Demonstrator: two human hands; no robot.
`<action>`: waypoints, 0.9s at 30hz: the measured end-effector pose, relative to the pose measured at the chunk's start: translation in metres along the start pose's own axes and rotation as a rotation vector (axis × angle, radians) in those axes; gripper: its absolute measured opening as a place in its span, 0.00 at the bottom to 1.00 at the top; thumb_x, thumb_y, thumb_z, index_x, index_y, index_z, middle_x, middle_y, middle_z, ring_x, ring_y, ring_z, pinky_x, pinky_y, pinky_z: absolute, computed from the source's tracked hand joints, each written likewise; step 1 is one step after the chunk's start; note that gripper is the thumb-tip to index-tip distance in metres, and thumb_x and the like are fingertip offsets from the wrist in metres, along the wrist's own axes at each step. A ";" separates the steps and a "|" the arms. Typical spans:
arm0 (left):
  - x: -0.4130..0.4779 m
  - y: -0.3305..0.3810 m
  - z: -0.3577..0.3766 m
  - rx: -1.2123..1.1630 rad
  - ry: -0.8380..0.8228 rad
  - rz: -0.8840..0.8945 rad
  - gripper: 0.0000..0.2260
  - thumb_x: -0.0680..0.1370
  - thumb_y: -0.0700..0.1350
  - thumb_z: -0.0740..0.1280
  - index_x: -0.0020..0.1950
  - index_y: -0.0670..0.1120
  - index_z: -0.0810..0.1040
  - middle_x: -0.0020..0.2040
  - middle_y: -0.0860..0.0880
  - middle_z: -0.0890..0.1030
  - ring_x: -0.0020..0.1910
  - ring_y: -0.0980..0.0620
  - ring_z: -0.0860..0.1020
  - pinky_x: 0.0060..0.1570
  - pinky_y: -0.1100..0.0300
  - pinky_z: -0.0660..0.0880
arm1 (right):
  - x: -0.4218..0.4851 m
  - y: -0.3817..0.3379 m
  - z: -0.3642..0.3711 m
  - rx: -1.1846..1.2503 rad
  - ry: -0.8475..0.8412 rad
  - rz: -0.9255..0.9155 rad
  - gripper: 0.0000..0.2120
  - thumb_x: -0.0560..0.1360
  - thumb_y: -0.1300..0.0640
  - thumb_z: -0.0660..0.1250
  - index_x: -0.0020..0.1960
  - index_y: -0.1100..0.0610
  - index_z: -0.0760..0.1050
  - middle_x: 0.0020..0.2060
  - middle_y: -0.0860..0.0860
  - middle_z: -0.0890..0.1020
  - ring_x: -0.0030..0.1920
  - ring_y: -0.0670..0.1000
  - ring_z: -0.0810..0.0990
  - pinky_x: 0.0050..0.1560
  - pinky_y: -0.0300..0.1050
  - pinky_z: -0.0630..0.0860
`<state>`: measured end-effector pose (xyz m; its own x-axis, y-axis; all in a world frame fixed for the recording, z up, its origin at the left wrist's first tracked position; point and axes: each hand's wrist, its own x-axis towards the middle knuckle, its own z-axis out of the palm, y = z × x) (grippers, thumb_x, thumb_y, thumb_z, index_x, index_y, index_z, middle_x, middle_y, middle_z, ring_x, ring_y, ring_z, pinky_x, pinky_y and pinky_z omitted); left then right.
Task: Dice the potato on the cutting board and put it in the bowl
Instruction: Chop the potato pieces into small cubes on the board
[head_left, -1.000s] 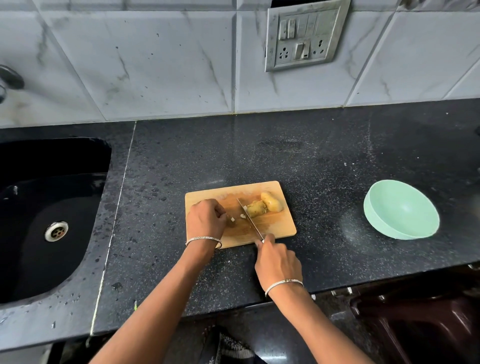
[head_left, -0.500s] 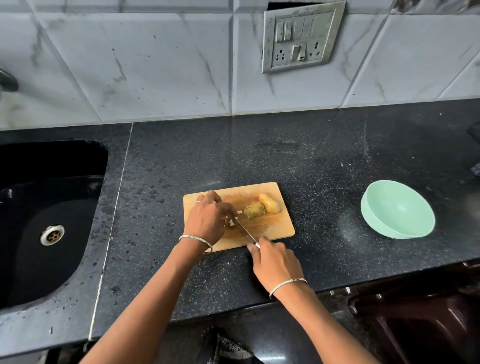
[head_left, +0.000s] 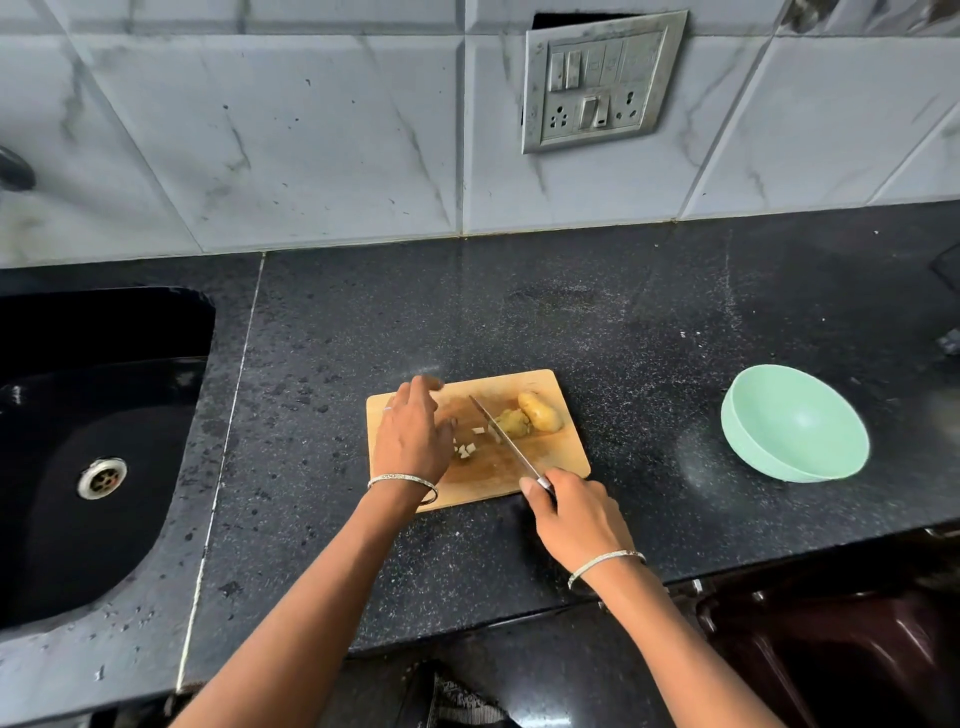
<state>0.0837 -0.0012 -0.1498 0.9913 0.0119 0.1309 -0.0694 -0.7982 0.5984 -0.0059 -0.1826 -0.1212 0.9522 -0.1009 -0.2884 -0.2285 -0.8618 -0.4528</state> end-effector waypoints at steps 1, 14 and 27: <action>0.000 0.002 0.003 -0.005 -0.025 -0.016 0.14 0.72 0.41 0.71 0.56 0.46 0.75 0.49 0.46 0.78 0.49 0.45 0.76 0.49 0.51 0.72 | -0.001 -0.001 0.003 0.024 -0.011 0.020 0.17 0.81 0.41 0.54 0.42 0.52 0.68 0.42 0.55 0.78 0.47 0.63 0.78 0.42 0.51 0.71; -0.001 0.013 0.020 0.119 -0.055 -0.063 0.04 0.73 0.45 0.69 0.43 0.49 0.83 0.43 0.48 0.82 0.45 0.45 0.77 0.41 0.56 0.72 | -0.003 -0.015 0.019 0.023 -0.064 0.059 0.19 0.82 0.42 0.52 0.53 0.56 0.73 0.50 0.58 0.79 0.52 0.63 0.78 0.49 0.53 0.73; 0.004 0.016 0.018 0.090 -0.122 -0.149 0.03 0.70 0.44 0.69 0.37 0.48 0.81 0.39 0.48 0.81 0.42 0.46 0.78 0.36 0.57 0.72 | -0.004 -0.026 0.039 -0.184 0.010 0.038 0.15 0.84 0.48 0.50 0.60 0.57 0.69 0.54 0.57 0.81 0.55 0.61 0.80 0.41 0.50 0.70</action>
<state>0.0881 -0.0247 -0.1538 0.9964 0.0652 -0.0536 0.0838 -0.8434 0.5307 -0.0111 -0.1406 -0.1409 0.9458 -0.1395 -0.2933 -0.2244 -0.9334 -0.2799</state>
